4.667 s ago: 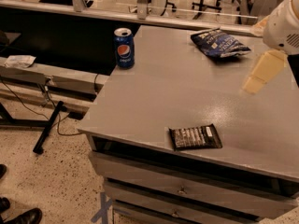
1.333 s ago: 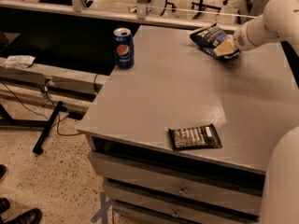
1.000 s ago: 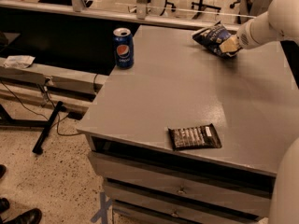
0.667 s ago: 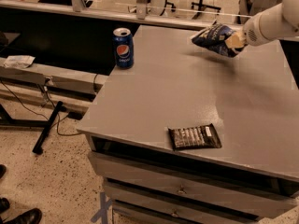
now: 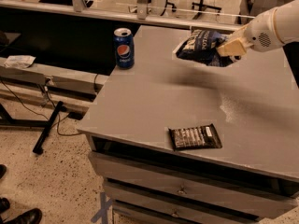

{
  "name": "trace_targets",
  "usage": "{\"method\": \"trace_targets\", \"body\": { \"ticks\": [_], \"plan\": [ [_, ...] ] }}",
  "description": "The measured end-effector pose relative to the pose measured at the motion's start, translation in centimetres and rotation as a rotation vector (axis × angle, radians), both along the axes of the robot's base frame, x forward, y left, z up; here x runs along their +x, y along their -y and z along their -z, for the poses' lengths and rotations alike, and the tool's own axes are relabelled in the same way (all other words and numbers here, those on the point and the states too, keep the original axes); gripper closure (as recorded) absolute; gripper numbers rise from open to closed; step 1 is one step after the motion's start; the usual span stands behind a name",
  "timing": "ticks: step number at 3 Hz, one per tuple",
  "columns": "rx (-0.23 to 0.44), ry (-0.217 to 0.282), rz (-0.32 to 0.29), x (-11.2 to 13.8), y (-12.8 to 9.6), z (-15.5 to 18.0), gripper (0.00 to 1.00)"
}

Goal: Move blue chip bag near rxbar chocolate

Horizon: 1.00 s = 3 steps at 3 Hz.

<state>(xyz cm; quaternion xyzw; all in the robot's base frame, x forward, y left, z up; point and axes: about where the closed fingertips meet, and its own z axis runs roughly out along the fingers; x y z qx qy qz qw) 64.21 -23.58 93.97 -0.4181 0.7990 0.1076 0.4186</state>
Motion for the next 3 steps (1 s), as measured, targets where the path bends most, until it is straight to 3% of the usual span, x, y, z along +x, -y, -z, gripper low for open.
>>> {"method": "trace_targets", "body": {
  "ticks": [1,2,3],
  "plan": [
    [0.044,-0.126,-0.153,-6.0,-3.1,2.0,1.0],
    [0.055,-0.2,-0.222,-9.0,-4.2,3.3,1.0],
    [0.058,-0.29,-0.299,-11.7,-6.0,5.3,0.74]
  ]
}}
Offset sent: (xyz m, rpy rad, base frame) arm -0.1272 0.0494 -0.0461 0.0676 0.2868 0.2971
